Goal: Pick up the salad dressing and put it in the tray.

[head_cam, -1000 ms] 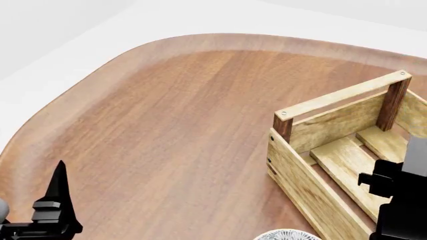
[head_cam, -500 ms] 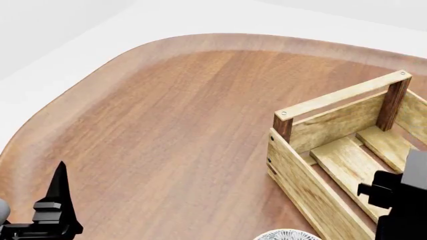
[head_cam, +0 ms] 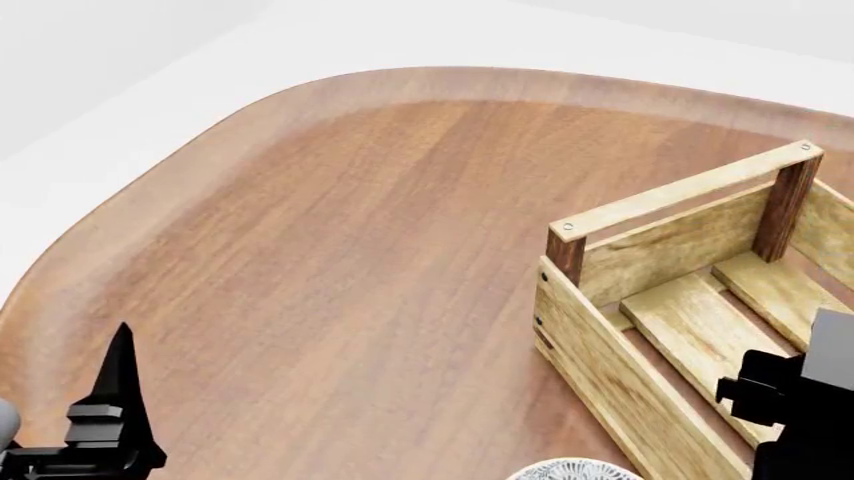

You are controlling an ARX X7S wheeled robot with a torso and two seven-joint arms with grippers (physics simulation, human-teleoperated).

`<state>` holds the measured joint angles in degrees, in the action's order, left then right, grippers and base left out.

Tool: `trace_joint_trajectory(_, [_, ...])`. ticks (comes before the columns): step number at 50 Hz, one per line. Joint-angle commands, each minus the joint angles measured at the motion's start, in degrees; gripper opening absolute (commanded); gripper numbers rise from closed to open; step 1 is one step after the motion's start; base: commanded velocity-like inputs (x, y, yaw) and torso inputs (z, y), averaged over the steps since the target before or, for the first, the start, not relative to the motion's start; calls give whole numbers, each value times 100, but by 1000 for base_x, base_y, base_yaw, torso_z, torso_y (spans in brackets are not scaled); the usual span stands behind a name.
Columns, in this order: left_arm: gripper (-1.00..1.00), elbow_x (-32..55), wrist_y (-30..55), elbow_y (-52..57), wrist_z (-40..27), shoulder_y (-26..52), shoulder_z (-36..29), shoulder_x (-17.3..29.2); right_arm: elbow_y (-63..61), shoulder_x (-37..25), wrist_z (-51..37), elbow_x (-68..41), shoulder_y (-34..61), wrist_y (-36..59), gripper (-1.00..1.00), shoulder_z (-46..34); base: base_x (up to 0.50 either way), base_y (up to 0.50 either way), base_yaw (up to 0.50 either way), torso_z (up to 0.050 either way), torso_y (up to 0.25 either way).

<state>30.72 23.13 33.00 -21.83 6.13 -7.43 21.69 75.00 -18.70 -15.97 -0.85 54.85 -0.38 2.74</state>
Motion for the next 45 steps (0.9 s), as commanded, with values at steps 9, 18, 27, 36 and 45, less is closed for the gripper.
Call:
trace_joint_trajectory(9, [100, 45, -2, 26, -27, 8, -6, 34, -2, -14, -15, 99, 38, -16, 100, -68, 0, 0, 0, 0, 0])
trace_joint_trajectory(18, [100, 47, -10, 32, -41, 19, -16, 49, -2, -25, -13, 110, 15, -101, 100, -119, 0, 0, 0, 0, 0])
trace_joint_trajectory(27, [100, 64, -15, 40, -60, 13, -21, 58, -4, -86, 132, 83, 0, -276, 100, -138, 0, 0, 0, 0, 0])
trace_joint_trajectory(36, [100, 60, -46, 30, -61, 1, -34, 68, -37, -122, 179, 110, -121, -455, 100, -184, 0, 0, 0, 0, 0])
trace_joint_trajectory(45, [100, 92, -13, 80, -110, 14, -25, 85, -3385, -249, 109, -107, -1584, 1244, 100, 62, 0, 0, 0, 0, 0])
